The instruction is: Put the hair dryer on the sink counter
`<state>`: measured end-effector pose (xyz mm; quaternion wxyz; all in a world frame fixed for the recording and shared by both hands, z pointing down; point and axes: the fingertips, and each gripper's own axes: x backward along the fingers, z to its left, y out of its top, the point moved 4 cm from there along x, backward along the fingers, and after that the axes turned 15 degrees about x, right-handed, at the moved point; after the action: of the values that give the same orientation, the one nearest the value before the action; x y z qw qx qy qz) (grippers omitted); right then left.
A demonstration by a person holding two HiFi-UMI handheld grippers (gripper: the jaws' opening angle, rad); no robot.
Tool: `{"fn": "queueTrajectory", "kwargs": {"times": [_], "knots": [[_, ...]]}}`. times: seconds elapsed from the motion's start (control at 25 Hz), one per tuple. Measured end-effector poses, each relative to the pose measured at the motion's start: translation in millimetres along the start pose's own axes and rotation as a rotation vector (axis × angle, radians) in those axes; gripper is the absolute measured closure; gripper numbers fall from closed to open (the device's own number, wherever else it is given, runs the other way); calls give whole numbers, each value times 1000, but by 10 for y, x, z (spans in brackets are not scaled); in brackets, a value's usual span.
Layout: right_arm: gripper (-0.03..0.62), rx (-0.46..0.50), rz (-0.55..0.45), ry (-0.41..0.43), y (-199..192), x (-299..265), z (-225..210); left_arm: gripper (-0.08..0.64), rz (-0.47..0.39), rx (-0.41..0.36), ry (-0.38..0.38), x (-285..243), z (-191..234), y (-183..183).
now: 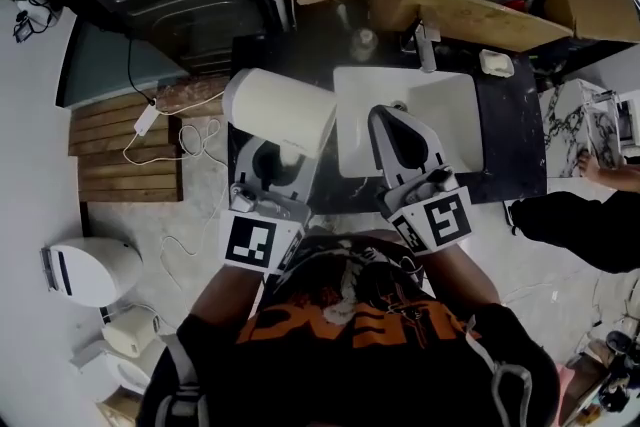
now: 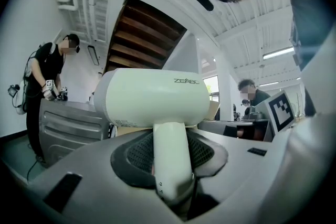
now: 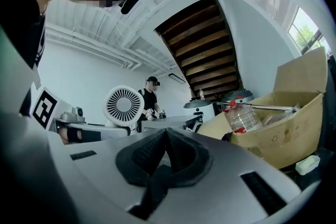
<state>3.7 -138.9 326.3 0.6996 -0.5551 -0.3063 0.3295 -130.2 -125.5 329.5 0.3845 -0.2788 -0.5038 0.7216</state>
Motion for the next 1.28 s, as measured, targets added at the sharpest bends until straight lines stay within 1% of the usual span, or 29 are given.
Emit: {"fn": "queueTrajectory", "kwargs": {"times": [0.28, 0.44, 0.52, 0.64, 0.88, 1.08, 1.28], "knots": [[580, -26, 37, 62, -193, -330, 196, 402, 46, 23, 74, 56, 439, -133], [580, -49, 79, 89, -407, -514, 314, 402, 96, 43, 121, 69, 699, -330], [580, -65, 109, 94, -551, -597, 366, 402, 124, 72, 147, 72, 842, -432], [580, -83, 170, 107, -784, -728, 441, 402, 186, 116, 188, 48, 1055, -635], [580, -136, 279, 164, -1227, -921, 648, 402, 347, 150, 254, -34, 1386, -1126], [580, -183, 370, 164, -1598, -1004, 750, 402, 459, 208, 294, -84, 1548, -1406], [580, -231, 480, 155, -2000, -1051, 788, 402, 601, 296, 340, -106, 1716, -1755]]}}
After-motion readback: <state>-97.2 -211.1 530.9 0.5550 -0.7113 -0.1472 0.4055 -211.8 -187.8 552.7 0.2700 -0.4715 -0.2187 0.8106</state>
